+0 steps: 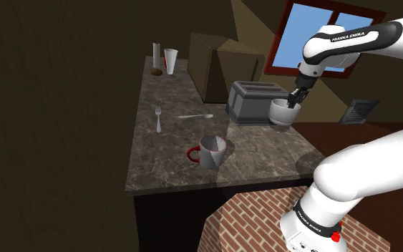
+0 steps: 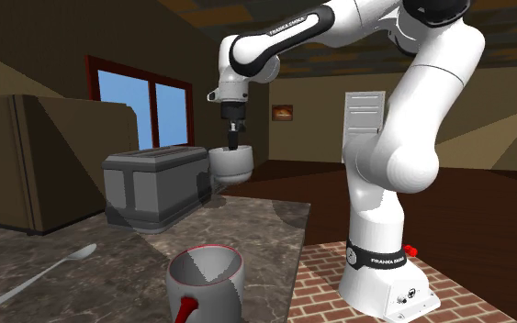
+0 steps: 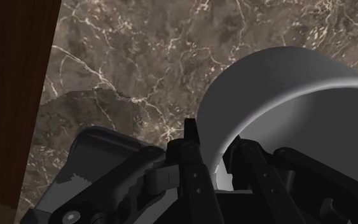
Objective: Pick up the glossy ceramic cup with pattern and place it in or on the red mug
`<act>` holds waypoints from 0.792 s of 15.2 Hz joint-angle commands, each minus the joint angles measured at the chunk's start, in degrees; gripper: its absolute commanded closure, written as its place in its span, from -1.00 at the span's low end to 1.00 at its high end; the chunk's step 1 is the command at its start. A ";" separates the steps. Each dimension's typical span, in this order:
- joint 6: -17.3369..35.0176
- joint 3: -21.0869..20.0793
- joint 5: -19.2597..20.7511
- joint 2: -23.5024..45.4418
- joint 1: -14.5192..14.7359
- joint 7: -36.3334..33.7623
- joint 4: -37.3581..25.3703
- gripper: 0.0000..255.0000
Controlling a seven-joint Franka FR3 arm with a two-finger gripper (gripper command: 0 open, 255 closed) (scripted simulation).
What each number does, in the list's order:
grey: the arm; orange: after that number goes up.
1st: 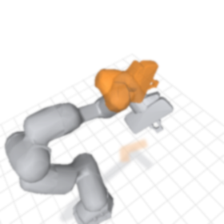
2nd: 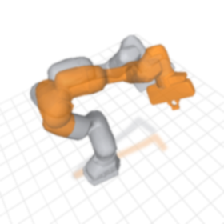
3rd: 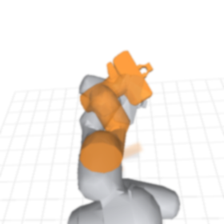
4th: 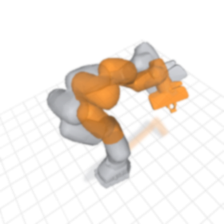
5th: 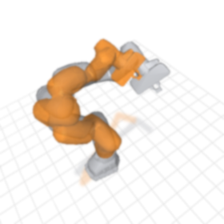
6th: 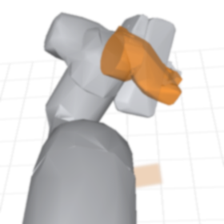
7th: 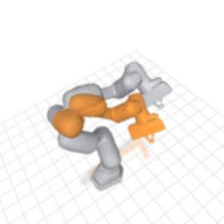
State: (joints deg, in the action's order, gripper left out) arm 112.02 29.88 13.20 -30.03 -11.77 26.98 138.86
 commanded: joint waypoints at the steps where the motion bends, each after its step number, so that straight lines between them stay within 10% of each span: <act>1: -1.63 -0.49 -0.20 -0.40 0.08 -0.19 -1.23 1.00; 12: -8.19 -5.69 -1.66 -4.34 0.93 -4.76 -3.41 1.00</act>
State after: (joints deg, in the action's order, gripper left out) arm 103.82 25.64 11.89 -33.30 -11.09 23.97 134.21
